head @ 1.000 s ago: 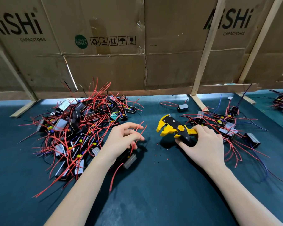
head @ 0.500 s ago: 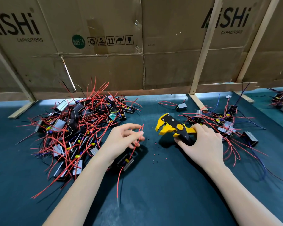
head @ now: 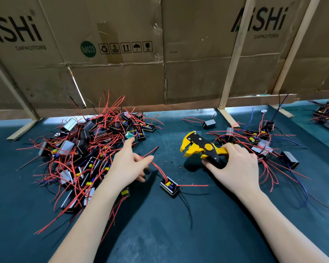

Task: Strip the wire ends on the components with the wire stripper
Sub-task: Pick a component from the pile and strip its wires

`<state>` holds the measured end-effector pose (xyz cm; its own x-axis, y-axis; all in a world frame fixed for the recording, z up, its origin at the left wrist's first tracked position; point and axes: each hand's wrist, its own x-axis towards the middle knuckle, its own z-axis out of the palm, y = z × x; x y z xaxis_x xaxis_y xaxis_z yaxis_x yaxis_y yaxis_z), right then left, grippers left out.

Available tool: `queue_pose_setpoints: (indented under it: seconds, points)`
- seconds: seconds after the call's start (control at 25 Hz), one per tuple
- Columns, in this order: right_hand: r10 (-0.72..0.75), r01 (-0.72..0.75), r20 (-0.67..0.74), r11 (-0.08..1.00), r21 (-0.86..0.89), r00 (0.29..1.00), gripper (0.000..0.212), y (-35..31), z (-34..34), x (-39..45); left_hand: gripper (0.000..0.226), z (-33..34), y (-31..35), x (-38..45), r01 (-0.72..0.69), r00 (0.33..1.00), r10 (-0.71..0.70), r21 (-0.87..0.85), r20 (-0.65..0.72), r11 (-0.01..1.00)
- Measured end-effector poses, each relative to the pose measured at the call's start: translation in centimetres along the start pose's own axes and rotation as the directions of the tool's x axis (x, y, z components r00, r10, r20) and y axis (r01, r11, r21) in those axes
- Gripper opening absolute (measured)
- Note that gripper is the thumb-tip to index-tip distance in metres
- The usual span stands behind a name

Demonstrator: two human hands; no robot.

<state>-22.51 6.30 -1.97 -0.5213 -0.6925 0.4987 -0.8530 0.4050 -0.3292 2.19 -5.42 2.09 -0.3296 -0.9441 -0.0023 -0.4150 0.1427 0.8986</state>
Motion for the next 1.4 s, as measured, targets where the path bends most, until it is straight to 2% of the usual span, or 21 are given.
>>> queue_pose_setpoints:
  seconds: [0.04, 0.08, 0.12, 0.16, 0.2, 0.28, 0.36, 0.4, 0.48, 0.56, 0.68, 0.84, 0.96, 1.04, 1.16, 1.4]
  points:
    - [-0.003, 0.003, -0.003, 1.0, 0.002, 1.0, 0.056, 0.0, 0.0, 0.0, 0.058, -0.5, -0.1, 0.1, -0.09, 0.987, 0.114, 0.198, -0.112, 0.976]
    - [-0.004, 0.004, -0.004, 1.0, 0.003, 1.0, 0.056, 0.0, 0.0, 0.0, 0.044, -0.9, 0.0, 0.0, -0.176, 0.949, 0.246, 0.318, -0.195, 0.931]
    - [-0.006, 0.006, -0.006, 1.0, 0.004, 1.0, 0.056, 0.0, 0.0, 0.0, 0.032, -1.3, 0.3, -0.3, -0.279, 0.902, 0.37, 0.352, -0.223, 0.893]
    - [-0.007, 0.007, -0.006, 1.0, 0.004, 1.0, 0.056, 0.0, 0.0, 0.0, 0.023, -1.4, 0.7, -0.7, -0.4, 0.86, 0.474, 0.327, -0.189, 0.856]
    - [-0.007, 0.007, -0.005, 1.0, 0.003, 1.0, 0.056, 0.0, 0.0, 0.0, 0.018, -1.3, 1.1, -1.1, -0.519, 0.823, 0.56, 0.277, -0.096, 0.809]
    - [-0.007, 0.007, -0.003, 1.0, 0.001, 1.0, 0.057, 0.0, 0.0, 0.0, 0.017, -0.1, 1.7, -2.0, -0.684, 0.729, 0.65, 0.207, 0.215, 0.699]
    - [-0.008, 0.008, -0.007, 1.0, 0.0, 1.0, 0.056, 0.1, 0.0, 0.0, 0.023, 1.9, 1.8, -2.6, -0.751, 0.64, 0.579, 0.25, 0.505, 0.612]
    - [-0.009, 0.009, -0.011, 1.0, 0.003, 1.0, 0.056, 0.1, 0.0, 0.0, 0.024, 2.7, 1.6, -2.8, -0.76, 0.625, 0.523, 0.299, 0.58, 0.577]
    - [-0.008, 0.009, -0.016, 1.0, 0.011, 1.0, 0.055, 0.1, 0.0, 0.0, 0.022, 3.5, 1.1, -2.8, -0.719, 0.677, 0.454, 0.39, 0.579, 0.575]
    - [-0.005, 0.006, -0.019, 1.0, 0.019, 1.0, 0.054, 0.2, 0.0, 0.0, 0.022, 3.3, 0.8, -2.6, -0.64, 0.761, 0.417, 0.469, 0.497, 0.609]
    - [-0.017, 0.017, -0.021, 1.0, 0.011, 1.0, 0.055, 0.2, 0.1, 0.1, 0.022, 2.9, 0.5, -2.5, -0.557, 0.828, 0.381, 0.521, 0.411, 0.647]
    - [-0.037, 0.036, -0.039, 0.999, -0.01, 0.999, 0.056, 0.2, 0.4, 0.0, 0.004, 3.7, 1.0, -2.7, -0.474, 0.848, 0.366, 0.24, 0.383, 0.847]
    - [-0.057, 0.055, -0.061, 0.998, -0.042, 0.997, 0.056, 0.4, 0.5, 0.0, 0.011, 3.8, 0.9, -2.6, -0.312, 0.885, 0.285, 0.016, 0.368, 0.95]
    - [-0.075, 0.071, -0.071, 0.995, -0.068, 0.995, 0.057, 0.5, 0.5, 0.0, 0.01, 3.7, 0.9, -2.4, -0.266, 0.902, 0.264, -0.04, 0.341, 0.963]
    - [-0.126, 0.119, -0.09, 0.989, -0.083, 0.988, 0.056, 0.2, 0.7, -0.2, 0.014, 3.7, 0.8, -2.1, -0.269, 0.92, 0.274, -0.058, 0.28, 0.961]
    - [-0.203, 0.201, -0.117, 0.979, -0.035, 0.972, 0.055, -0.4, 0.7, -0.6, 0.008, 3.8, 0.4, -2.0, -0.202, 0.942, 0.237, -0.165, 0.236, 0.965]
